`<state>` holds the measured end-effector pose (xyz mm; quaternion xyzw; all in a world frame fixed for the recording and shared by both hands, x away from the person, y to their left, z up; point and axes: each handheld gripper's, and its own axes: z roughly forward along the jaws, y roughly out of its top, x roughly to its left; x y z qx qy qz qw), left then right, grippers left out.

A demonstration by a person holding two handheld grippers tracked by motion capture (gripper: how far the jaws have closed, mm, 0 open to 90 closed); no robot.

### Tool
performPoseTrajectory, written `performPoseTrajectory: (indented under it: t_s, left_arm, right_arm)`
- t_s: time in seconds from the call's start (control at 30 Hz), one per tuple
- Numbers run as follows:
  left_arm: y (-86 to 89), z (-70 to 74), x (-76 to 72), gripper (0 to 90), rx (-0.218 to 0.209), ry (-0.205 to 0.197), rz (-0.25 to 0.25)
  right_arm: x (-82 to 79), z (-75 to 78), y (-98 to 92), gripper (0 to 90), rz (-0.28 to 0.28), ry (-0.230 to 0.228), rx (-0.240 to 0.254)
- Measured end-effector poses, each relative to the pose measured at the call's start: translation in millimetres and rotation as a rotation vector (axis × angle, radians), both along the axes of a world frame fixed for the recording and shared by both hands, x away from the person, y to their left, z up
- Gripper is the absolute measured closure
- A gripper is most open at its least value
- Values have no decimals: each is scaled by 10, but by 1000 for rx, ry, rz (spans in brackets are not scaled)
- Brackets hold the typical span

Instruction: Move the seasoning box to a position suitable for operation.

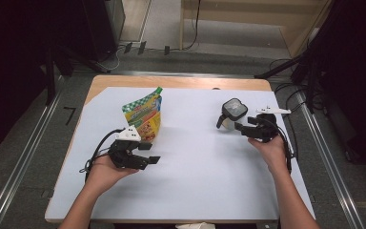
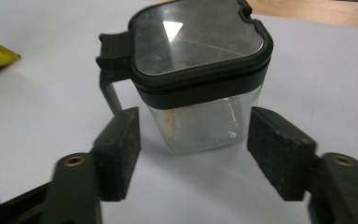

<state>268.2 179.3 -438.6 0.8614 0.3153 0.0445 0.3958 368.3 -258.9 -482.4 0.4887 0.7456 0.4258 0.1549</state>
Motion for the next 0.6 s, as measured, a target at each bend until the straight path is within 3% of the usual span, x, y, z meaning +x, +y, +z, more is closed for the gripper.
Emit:
performPoseTrajectory:
  t_s: [0.13,0.3,0.33,0.6]
  left_arm:
    - [-8,-10,1,398,1,3,-5]
    - [-8,-16,-9,398,5,3,-4]
    - [-7,-20,-23,398,4,4,1]
    - [26,-31,-68,398,11,8,9]
  right_arm:
    - [61,-57,13,288,8,16,15]
    - [182,-148,66,219,10,12,-13]
    - [236,-185,74,186,14,17,-1]
    - [364,-280,195,133,2,6,-31]
